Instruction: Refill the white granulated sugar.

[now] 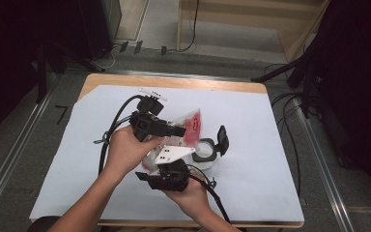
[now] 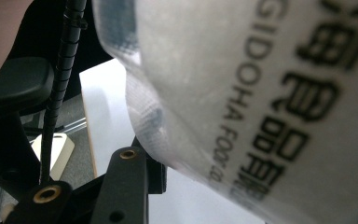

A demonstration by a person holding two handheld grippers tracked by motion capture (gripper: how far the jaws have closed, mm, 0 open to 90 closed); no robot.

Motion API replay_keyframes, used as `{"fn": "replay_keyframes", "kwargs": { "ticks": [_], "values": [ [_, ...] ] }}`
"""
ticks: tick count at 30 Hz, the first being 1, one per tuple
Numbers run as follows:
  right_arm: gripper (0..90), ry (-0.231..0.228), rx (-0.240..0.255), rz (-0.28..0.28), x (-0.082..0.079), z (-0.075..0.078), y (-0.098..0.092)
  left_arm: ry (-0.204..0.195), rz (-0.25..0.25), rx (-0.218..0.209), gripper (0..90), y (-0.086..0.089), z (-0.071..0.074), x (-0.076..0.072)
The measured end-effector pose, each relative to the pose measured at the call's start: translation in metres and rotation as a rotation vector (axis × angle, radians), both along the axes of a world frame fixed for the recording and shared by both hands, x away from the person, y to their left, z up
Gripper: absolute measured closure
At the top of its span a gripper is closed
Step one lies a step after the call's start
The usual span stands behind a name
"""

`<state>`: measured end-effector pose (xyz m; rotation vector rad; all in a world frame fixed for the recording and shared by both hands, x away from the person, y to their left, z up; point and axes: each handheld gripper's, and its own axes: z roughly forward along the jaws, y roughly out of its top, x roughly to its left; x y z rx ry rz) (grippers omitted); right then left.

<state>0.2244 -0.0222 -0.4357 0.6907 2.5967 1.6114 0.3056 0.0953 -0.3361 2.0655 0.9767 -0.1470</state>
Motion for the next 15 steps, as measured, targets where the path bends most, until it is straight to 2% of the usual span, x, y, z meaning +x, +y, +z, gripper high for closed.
{"fn": "replay_keyframes", "kwargs": {
  "ticks": [15],
  "values": [
    [64.0, 0.003, -0.003, -0.007, -0.0006, -0.0025, -0.0009, 0.009, -0.008, 0.005, 69.4, -0.0019, -0.0034, 0.0008]
  ]
}}
